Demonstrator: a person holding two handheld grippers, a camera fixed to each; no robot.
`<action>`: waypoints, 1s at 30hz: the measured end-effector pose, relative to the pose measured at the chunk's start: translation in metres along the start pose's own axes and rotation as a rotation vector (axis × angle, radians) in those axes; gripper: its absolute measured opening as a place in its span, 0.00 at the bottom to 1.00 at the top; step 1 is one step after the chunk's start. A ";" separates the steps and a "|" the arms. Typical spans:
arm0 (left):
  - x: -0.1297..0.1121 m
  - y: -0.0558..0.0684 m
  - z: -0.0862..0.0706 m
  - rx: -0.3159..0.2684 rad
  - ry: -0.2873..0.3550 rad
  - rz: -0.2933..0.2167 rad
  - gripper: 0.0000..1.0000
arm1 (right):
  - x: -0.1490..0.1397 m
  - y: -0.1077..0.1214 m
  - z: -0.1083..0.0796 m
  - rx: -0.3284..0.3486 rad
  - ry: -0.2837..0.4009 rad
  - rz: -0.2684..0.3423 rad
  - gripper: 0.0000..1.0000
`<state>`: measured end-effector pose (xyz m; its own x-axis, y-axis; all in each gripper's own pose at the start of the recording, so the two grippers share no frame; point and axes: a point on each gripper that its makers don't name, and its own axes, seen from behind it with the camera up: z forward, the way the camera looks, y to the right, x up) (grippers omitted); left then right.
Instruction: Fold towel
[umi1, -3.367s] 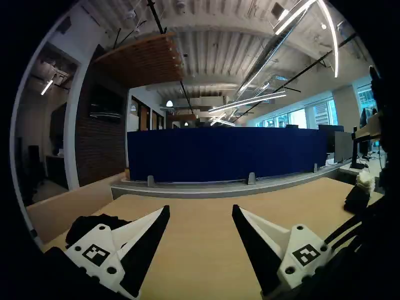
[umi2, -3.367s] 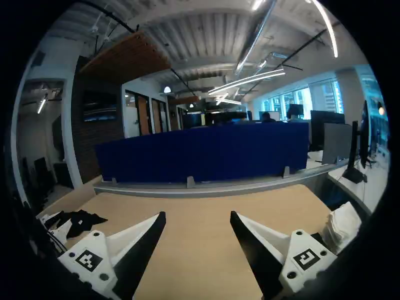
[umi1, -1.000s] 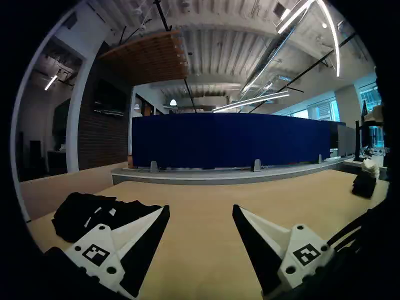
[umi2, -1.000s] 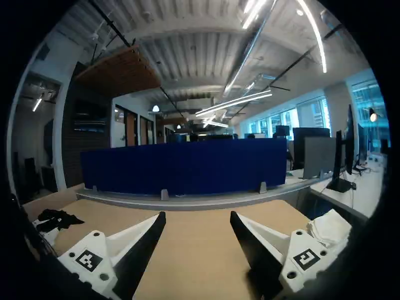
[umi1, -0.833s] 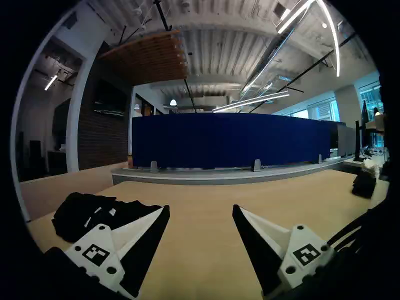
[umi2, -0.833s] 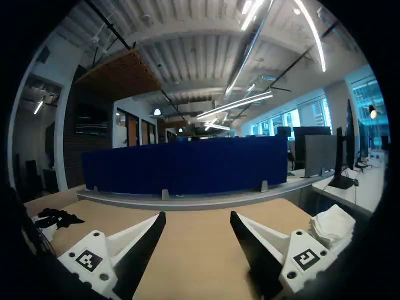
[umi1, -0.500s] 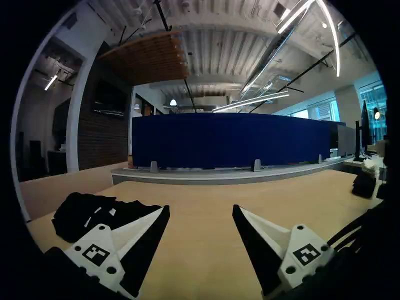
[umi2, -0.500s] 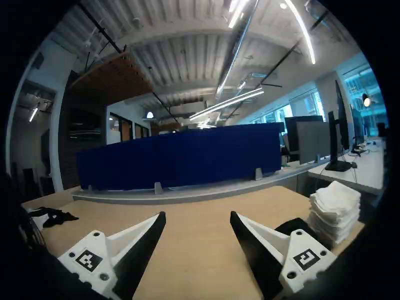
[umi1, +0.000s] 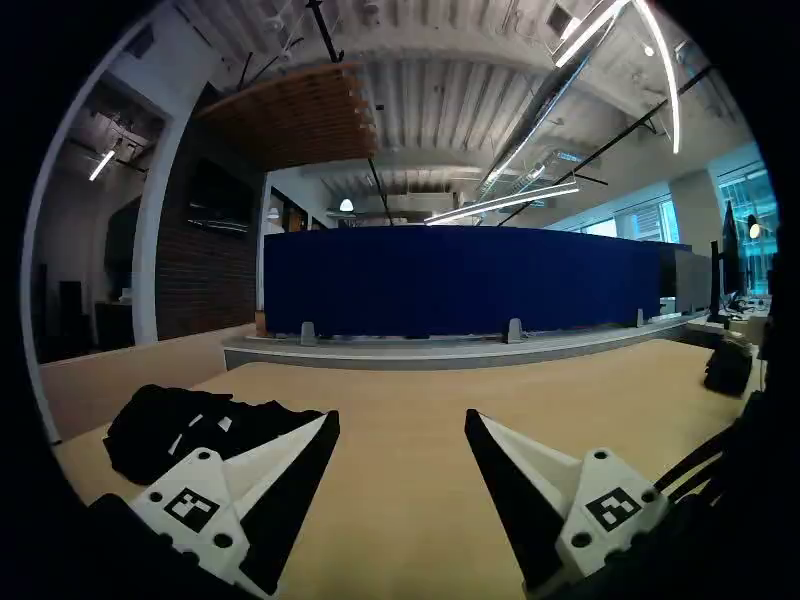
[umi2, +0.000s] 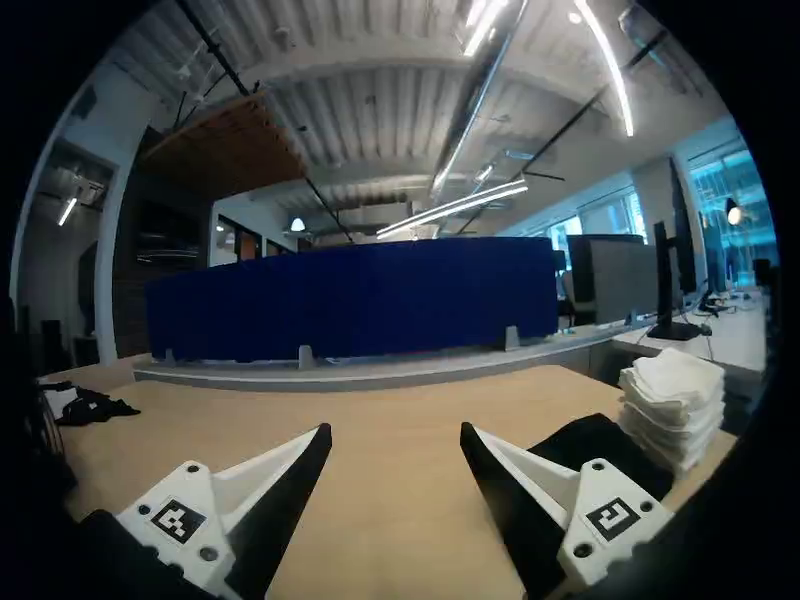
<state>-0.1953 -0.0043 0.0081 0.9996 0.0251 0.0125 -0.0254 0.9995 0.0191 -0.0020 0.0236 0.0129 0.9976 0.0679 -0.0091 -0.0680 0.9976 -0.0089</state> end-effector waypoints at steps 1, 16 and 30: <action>0.000 0.000 0.000 0.000 0.000 0.000 0.93 | -0.001 0.001 0.001 -0.005 0.000 -0.004 0.99; 0.000 0.000 0.000 0.000 0.000 0.000 0.93 | -0.017 -0.003 -0.005 -0.001 -0.001 -0.026 0.99; 0.000 -0.001 0.000 0.000 0.000 0.000 0.93 | -0.015 -0.008 -0.004 0.008 0.008 -0.057 0.99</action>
<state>-0.1953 -0.0052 0.0076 0.9996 0.0247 0.0127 -0.0250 0.9995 0.0190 -0.0164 0.0144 0.0088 0.9998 0.0113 -0.0165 -0.0113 0.9999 -0.0017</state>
